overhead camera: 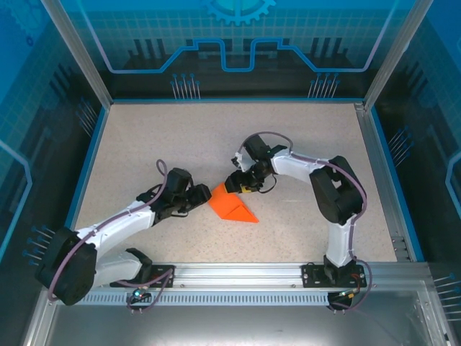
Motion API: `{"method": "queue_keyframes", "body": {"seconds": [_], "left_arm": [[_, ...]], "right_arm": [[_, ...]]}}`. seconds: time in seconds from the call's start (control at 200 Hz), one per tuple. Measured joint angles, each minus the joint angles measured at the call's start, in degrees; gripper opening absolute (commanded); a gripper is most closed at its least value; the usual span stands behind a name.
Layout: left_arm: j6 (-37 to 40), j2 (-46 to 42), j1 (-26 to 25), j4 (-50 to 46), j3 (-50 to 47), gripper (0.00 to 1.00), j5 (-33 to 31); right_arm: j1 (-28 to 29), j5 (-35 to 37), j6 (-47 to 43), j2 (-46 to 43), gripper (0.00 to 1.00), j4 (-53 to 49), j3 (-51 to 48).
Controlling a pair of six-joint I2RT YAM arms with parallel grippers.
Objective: Fold a paper plane with a square sheet of paper (pick it up from the middle)
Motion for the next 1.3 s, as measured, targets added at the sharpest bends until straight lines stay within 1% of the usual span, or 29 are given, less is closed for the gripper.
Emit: {"method": "queue_keyframes", "body": {"seconds": [0.085, 0.24, 0.325, 0.39, 0.49, 0.57, 0.69, 0.81, 0.9, 0.985, 1.04, 1.1, 1.19, 1.235, 1.301], "left_arm": [[0.0, 0.5, 0.0, 0.5, 0.7, 0.6, 1.0], [0.0, 1.7, 0.0, 0.9, 1.4, 0.6, 1.9], [0.0, 2.8, 0.0, 1.5, 1.8, 0.6, 2.4], [0.0, 3.5, 0.0, 1.8, 2.1, 0.6, 2.7], [0.1, 5.2, -0.2, 2.3, 2.9, 0.59, 3.3], [0.2, 6.8, -0.5, 2.7, 3.7, 0.59, 3.7], [0.5, 9.0, -0.9, 3.0, 5.2, 0.59, 4.5], [1.2, 10.8, -1.4, 3.5, 6.9, 0.58, 5.2], [1.3, 12.0, -1.8, 3.7, 7.8, 0.58, 5.8], [1.3, 12.8, -2.1, 3.9, 8.0, 0.58, 6.3], [1.3, 13.2, -2.3, 4.0, 8.1, 0.58, 6.5], [1.3, 13.5, -2.4, 3.9, 8.2, 0.57, 6.6], [1.3, 13.5, -2.4, 3.9, 8.2, 0.56, 6.4], [1.2, 13.4, -2.4, 4.0, 8.1, 0.56, 6.0], [1.1, 12.7, -2.4, 3.9, 8.1, 0.56, 4.9]], "right_arm": [[0.0, -2.3, -1.0, 1.5, 0.5, 1.2, 0.1], [-0.2, -5.0, -1.7, 2.5, 0.3, 3.0, 0.1], [-0.8, -6.1, -1.1, 2.6, 0.25, 5.6, -1.0], [-1.7, -6.6, 0.3, 2.5, 0.18, 8.3, -3.0], [-4.0, -6.6, 3.7, 1.3, 0.11, 13.4, -8.7], [-5.5, -6.4, 7.4, -0.6, 0.1, 17.5, -13.7], [-6.0, -5.0, 13.2, -4.3, 0.11, 23.7, -19.9], [-6.0, -2.4, 20.1, -7.8, 0.13, 32.0, -25.9], [-6.0, -0.3, 24.4, -8.4, 0.22, 36.0, -29.3], [-5.9, 0.5, 25.9, -9.9, 0.32, 38.7, -30.9], [-5.7, 2.0, 26.0, -11.3, 0.35, 37.8, -31.2], [-5.8, 3.7, 25.1, -13.3, 0.42, 35.5, -31.0], [-5.8, 6.0, 23.1, -16.8, 0.46, 30.9, -30.6], [-5.8, 7.9, 22.1, -19.1, 0.44, 28.3, -30.4], [-5.7, 10.2, 20.4, -22.4, 0.38, 24.7, -29.8]]}}
